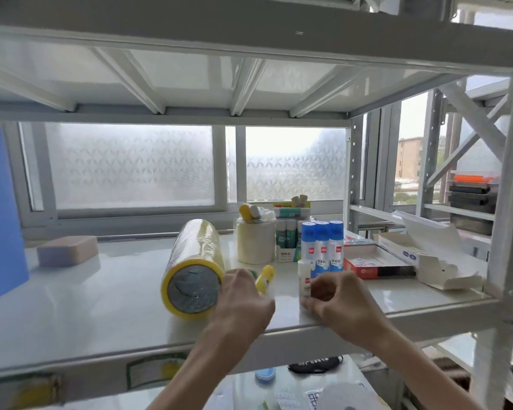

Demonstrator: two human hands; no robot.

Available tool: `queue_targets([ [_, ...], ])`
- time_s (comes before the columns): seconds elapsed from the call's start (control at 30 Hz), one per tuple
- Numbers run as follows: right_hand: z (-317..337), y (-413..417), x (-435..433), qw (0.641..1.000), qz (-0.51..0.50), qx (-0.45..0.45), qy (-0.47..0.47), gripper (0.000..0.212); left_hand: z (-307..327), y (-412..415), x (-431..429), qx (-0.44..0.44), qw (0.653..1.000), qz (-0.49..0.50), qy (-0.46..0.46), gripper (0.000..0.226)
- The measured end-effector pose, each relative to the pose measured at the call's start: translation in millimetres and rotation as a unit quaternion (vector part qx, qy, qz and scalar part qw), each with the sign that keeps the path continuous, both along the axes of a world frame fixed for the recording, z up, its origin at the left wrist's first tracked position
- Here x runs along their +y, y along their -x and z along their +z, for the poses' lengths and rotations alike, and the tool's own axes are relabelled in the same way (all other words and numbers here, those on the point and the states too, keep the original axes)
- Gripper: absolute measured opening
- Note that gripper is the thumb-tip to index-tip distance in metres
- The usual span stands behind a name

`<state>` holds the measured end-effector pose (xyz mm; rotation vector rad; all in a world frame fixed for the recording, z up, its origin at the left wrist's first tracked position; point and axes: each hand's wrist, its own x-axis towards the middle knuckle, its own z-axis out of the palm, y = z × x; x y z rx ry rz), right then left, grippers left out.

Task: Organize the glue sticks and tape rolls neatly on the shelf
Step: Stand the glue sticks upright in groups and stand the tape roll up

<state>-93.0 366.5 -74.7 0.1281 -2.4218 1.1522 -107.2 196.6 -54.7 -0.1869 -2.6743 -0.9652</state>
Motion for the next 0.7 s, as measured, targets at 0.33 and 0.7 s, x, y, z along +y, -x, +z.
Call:
queue_targets([
  [0.33,-3,28,-40,0.998,0.039,-0.022,0.037,0.022,-16,-9,-7,0.001,0.999,-0.023,-0.027,0.02],
  [0.7,-4,31,-47,0.998,0.036,0.022,-0.039,0.019,-15,8,-13,0.046,0.999,0.018,-0.008,0.021],
])
